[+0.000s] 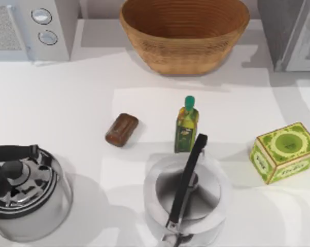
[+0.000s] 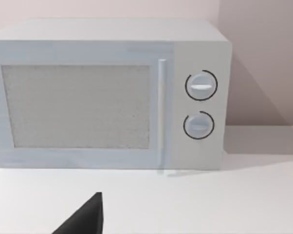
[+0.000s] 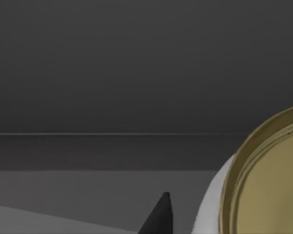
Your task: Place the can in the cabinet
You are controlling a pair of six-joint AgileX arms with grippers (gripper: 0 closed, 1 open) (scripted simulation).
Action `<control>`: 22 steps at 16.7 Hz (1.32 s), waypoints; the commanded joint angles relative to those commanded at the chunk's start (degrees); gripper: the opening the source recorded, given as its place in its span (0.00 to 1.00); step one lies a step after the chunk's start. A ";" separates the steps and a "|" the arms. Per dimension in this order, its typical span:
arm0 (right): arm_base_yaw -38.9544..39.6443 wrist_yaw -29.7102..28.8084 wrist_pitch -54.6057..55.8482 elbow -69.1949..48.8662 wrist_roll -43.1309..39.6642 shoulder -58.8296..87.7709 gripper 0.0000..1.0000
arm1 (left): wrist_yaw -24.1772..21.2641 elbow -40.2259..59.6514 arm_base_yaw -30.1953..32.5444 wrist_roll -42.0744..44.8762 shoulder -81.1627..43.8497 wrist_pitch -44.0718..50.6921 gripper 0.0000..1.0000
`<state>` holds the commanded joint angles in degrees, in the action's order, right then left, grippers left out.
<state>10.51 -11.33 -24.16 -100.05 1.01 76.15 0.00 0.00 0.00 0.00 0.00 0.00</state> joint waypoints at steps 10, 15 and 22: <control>-2.08 0.64 -5.43 -16.82 0.16 13.85 0.00 | 0.00 0.00 0.00 0.00 0.00 0.00 1.00; -4.36 1.63 -10.42 -41.74 0.34 30.98 0.00 | 0.00 0.00 0.00 0.00 0.00 0.00 1.00; -4.98 4.10 -14.75 -58.16 0.01 43.47 0.00 | 0.00 0.00 0.00 0.00 0.00 0.00 1.00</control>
<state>5.53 -7.23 -38.91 -158.21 1.01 119.61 0.00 0.00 0.00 0.00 0.00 0.00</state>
